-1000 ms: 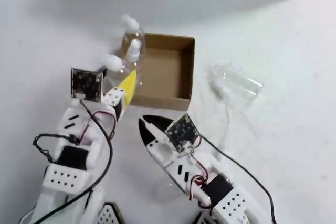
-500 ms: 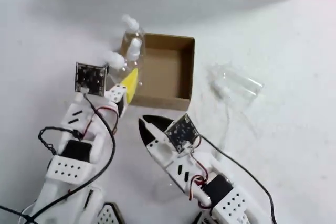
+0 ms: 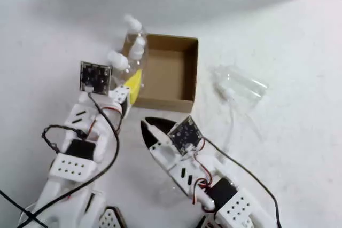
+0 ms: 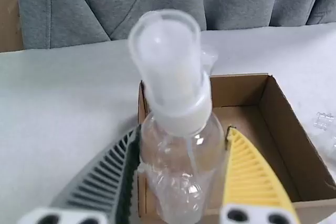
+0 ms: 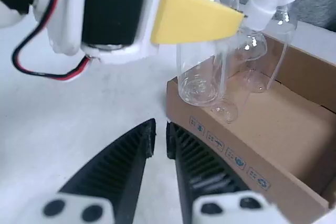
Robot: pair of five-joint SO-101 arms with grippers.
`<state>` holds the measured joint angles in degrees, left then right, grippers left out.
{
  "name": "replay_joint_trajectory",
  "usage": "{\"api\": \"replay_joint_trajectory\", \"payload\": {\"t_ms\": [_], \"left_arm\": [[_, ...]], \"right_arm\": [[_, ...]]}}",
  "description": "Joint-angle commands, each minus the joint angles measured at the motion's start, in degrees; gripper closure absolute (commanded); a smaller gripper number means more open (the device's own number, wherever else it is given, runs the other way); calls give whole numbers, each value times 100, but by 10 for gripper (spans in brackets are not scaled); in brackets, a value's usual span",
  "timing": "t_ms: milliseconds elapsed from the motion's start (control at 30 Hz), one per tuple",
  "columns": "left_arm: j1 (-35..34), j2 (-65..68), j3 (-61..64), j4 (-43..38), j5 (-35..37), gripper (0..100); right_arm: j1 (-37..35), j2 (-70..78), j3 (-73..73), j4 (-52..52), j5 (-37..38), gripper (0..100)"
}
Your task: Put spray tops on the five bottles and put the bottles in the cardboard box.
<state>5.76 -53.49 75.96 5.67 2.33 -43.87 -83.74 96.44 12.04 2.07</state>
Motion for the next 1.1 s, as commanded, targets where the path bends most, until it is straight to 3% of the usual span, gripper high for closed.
{"api": "replay_joint_trajectory", "payload": {"t_ms": [0, 1067], "left_arm": [[-4, 22, -404, -281, -88, 943], [92, 22, -404, -352, -79, 943]], "right_arm": [[75, -66, 62, 22, 70, 983], [66, -66, 62, 22, 70, 983]]}}
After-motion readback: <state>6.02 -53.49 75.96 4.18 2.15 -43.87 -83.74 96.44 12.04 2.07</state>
